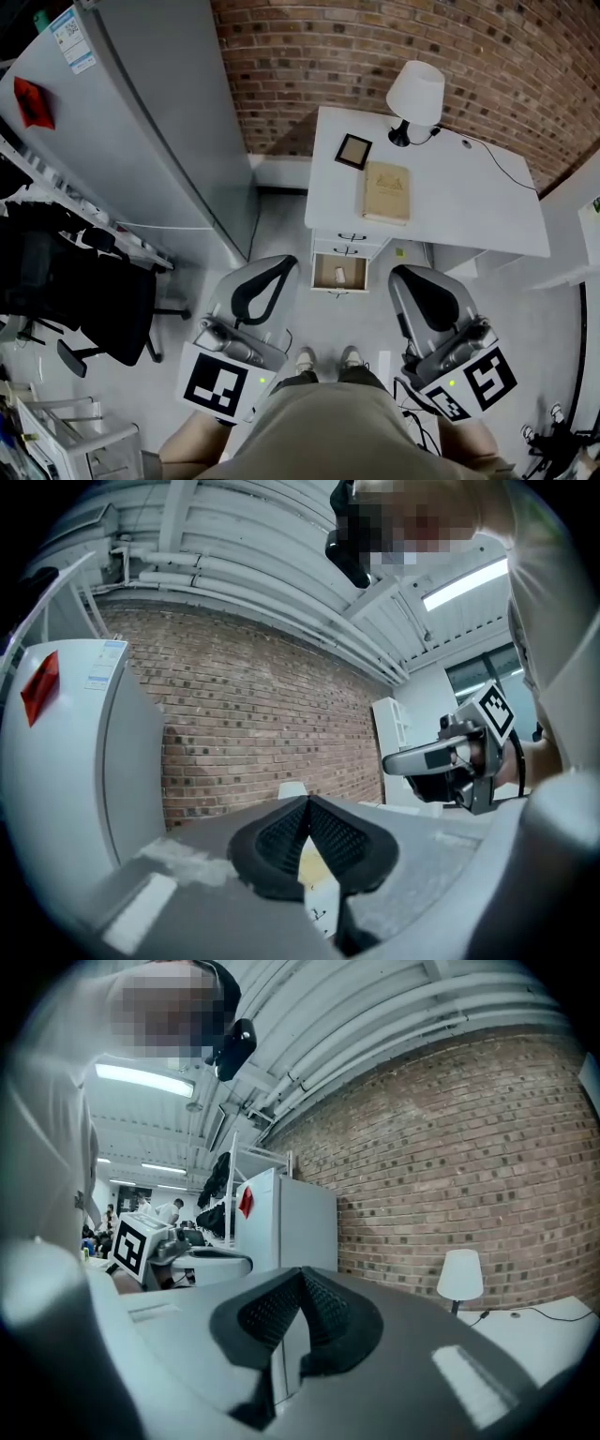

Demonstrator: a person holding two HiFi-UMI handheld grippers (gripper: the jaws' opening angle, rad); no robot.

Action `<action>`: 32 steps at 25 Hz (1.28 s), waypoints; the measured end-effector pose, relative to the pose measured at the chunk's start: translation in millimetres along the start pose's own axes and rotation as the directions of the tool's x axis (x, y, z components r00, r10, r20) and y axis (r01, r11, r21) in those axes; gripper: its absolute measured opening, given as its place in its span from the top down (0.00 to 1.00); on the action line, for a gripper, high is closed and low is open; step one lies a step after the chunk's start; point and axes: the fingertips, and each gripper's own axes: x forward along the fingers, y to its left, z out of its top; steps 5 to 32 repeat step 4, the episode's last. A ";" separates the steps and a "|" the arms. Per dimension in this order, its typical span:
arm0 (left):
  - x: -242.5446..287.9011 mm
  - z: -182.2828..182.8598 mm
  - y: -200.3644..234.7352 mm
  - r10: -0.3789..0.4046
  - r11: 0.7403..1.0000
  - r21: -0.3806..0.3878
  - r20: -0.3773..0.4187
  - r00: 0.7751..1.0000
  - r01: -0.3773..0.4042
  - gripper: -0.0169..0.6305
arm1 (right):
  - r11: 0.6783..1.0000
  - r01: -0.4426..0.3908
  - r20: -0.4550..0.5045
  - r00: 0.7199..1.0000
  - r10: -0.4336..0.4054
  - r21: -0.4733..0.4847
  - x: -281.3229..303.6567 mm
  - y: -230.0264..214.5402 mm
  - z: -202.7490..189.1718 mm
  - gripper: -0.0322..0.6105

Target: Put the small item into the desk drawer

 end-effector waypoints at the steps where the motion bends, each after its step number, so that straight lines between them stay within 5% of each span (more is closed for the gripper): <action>1: 1.2 -0.7 1.8 0.005 1.000 -0.001 -0.002 1.000 -0.005 0.97 | 1.000 -0.001 -0.001 1.000 0.001 -0.001 1.5 -1.4 0.0 0.95; 32: 5.6 -4.6 6.1 0.017 1.000 -0.008 -0.009 1.000 -0.017 0.97 | 1.000 -0.006 -0.006 1.000 0.006 -0.007 6.0 -6.6 -1.3 0.95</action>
